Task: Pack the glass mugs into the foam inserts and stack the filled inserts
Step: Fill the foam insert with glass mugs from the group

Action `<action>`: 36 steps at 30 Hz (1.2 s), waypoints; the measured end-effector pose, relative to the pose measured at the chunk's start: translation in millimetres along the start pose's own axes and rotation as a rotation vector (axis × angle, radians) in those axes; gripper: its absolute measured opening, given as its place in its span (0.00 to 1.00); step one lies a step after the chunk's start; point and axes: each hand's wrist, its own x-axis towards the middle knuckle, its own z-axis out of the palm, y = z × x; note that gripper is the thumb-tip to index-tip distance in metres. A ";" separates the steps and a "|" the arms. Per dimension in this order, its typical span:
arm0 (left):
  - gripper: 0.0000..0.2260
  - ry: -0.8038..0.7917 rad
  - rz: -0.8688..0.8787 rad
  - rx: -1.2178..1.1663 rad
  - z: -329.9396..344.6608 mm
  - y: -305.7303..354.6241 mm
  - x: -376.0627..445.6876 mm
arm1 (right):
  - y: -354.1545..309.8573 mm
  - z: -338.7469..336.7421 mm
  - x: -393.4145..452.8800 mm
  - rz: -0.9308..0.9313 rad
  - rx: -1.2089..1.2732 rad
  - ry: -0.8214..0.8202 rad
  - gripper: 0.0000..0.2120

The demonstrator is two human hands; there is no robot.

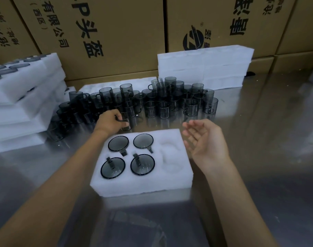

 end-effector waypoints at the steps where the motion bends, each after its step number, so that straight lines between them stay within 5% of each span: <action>1: 0.12 0.003 0.030 0.034 -2.4 2.5 -5.1 | 0.6 -0.2 -0.4 -0.011 -0.042 0.004 0.05; 10: 0.11 0.045 0.490 -0.111 -20.0 64.6 -82.8 | 0.8 9.6 -7.2 -0.279 -0.569 -0.014 0.05; 20: 0.11 0.051 0.638 -0.230 1.0 77.3 -149.6 | -17.9 5.3 -23.7 -0.295 -0.699 -0.226 0.12; 23: 0.14 0.154 0.742 -0.213 6.8 72.4 -157.8 | -18.7 1.4 -20.8 -0.316 -0.663 -0.324 0.01; 29: 0.33 0.055 0.602 -0.312 5.9 66.8 -164.9 | -23.3 -2.9 -22.1 -0.329 -0.730 -0.433 0.07; 36: 0.32 -0.152 0.537 -0.230 -4.5 64.3 -171.4 | -31.2 -8.8 -28.3 -0.239 -1.067 -0.500 0.14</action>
